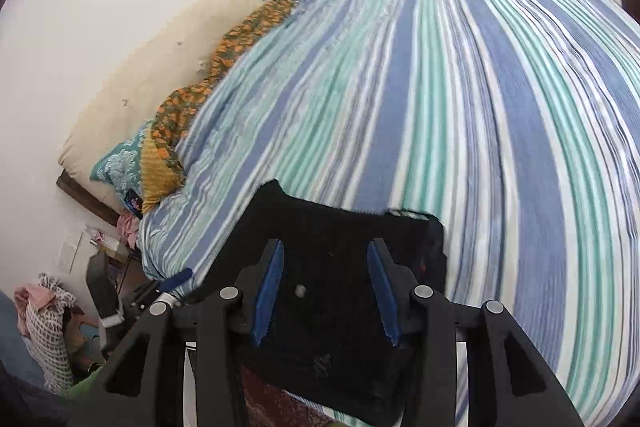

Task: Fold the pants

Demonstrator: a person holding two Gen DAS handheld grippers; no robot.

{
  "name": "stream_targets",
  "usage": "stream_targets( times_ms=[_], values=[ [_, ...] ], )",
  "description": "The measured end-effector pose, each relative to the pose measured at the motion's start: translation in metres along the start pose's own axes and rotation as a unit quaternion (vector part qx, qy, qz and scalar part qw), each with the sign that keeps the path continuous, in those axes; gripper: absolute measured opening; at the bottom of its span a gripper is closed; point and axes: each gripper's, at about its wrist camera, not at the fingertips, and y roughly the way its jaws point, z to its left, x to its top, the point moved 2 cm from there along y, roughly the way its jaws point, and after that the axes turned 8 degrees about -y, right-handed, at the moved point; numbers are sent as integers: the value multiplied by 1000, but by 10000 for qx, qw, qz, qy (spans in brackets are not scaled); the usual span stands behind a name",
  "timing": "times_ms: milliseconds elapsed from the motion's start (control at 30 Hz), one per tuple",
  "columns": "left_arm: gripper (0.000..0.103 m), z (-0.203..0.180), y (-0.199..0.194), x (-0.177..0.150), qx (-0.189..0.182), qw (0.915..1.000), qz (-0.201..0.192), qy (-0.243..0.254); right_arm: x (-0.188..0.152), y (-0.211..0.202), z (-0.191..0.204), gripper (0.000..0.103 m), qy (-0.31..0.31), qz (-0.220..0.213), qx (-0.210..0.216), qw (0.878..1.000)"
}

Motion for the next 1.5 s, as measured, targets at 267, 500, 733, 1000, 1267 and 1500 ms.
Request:
stream_targets(
  times_ms=[267, 500, 733, 1000, 1267, 1500],
  values=[
    [62, -8, 6, -3, 285, 9994, 168, 121, -43, 83, -30, 38, 160, 1018, -580, 9930],
    [63, -10, 8, -5, 299, 9993, 168, 145, -40, 18, 22, 38, -590, 534, -578, 9952],
    [66, -10, 9, -6, 248, 9994, 174, 138, -95, 10, 67, 38, -1159, 685, -606, 9890],
    [79, 4, 4, -9, -81, 9995, 277, -132, -122, -2, 39, 42, -338, 654, -408, 9964],
    [79, 64, 7, 10, -555, 9895, 554, -1218, -113, -29, -41, 47, 1454, 268, 174, 9889],
    [83, 96, 56, 23, -1313, 9628, 1583, -1755, -109, 16, -87, 62, 2275, 827, 544, 9687]
  ],
)
